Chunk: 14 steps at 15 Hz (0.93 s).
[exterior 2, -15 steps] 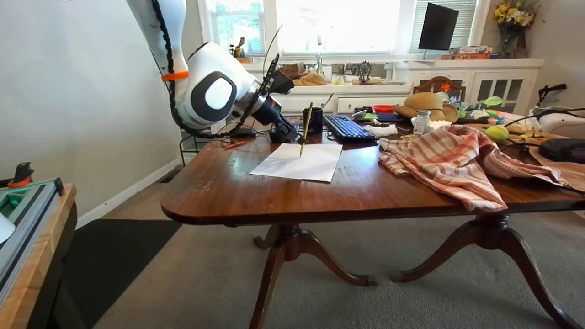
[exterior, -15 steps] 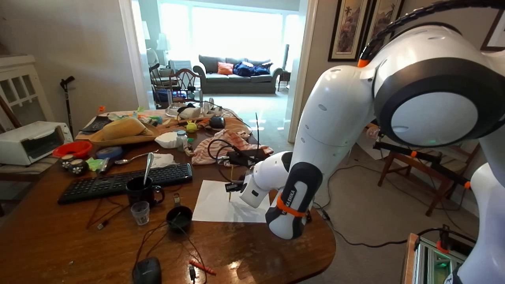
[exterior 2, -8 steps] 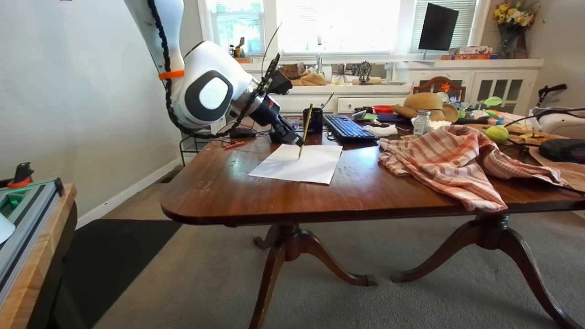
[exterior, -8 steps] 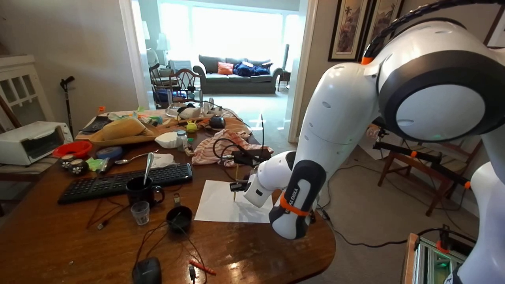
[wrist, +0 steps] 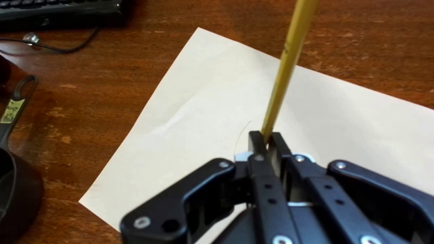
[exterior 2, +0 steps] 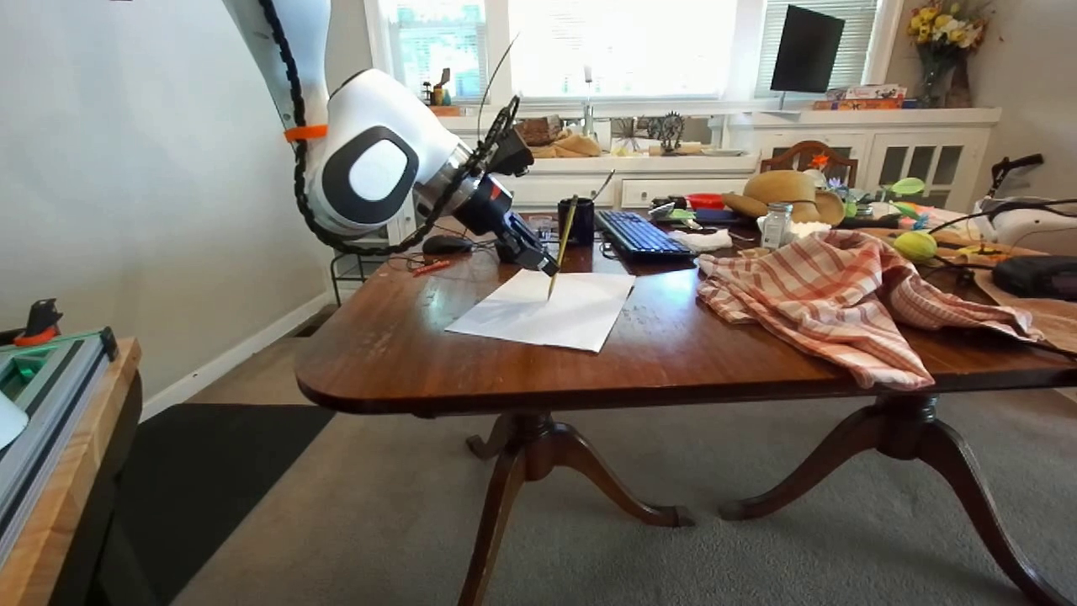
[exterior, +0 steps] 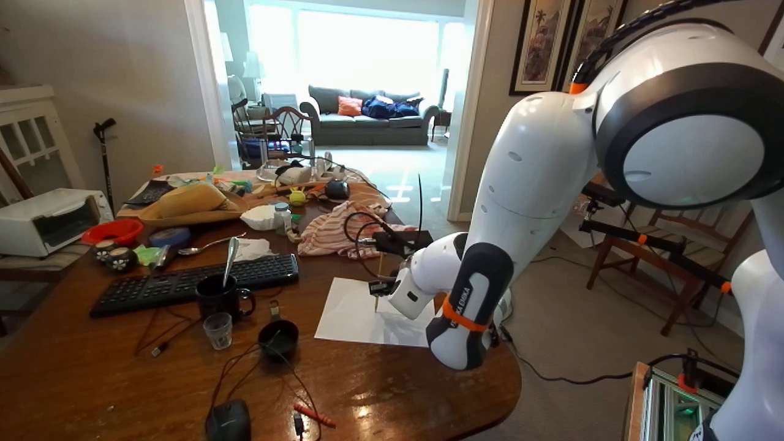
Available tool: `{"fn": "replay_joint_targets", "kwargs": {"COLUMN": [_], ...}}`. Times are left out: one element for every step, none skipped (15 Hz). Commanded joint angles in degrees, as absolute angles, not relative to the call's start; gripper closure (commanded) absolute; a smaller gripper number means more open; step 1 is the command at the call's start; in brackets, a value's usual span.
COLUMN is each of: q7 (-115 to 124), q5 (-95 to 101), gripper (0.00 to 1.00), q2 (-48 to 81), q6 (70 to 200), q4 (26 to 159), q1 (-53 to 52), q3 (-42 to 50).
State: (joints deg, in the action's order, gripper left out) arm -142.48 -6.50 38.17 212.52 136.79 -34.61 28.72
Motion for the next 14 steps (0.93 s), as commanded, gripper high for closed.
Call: {"fn": "replay_joint_targets", "kwargs": {"q7": [-144.7,-144.7,-144.6,-144.7,-144.7,-144.8,-144.9,-145.2,-145.5,-145.4,-145.5,-145.6,-145.9,-146.0], "q5": [-8.6,-8.7,-8.9,-9.1,-9.3,-9.4,-9.5,-9.4,-9.4,-9.5,-9.5,-9.5,-9.7,-9.7], "gripper": [0.98,0.98,0.98,0.98,0.98,0.98,0.98,0.98,0.98,0.98,0.98,0.98,0.98,0.98], "q2": [36.7,36.6,36.6,36.7,36.7,36.8,36.7,36.6,36.4,36.1,35.8,35.2,34.8,34.3], "q6": [211.7,211.6,211.6,211.4,211.3,211.3,211.2,211.3,211.5,212.1,212.1,212.2,212.2,212.2], "q4": [139.5,139.6,139.7,139.4,139.2,138.8,138.5,138.4,138.3,138.3,138.5,138.8,139.1,139.4], "q1": [-34.1,-34.1,-34.1,-34.2,-34.2,-34.2,-34.3,-34.4,-34.5,-34.5,-34.6,-34.6,-34.9,-34.9], "q3": [27.8,27.7,27.6,27.6,27.5,27.5,27.6,27.7,27.7,27.6,27.6,27.5,27.8,27.8]}}
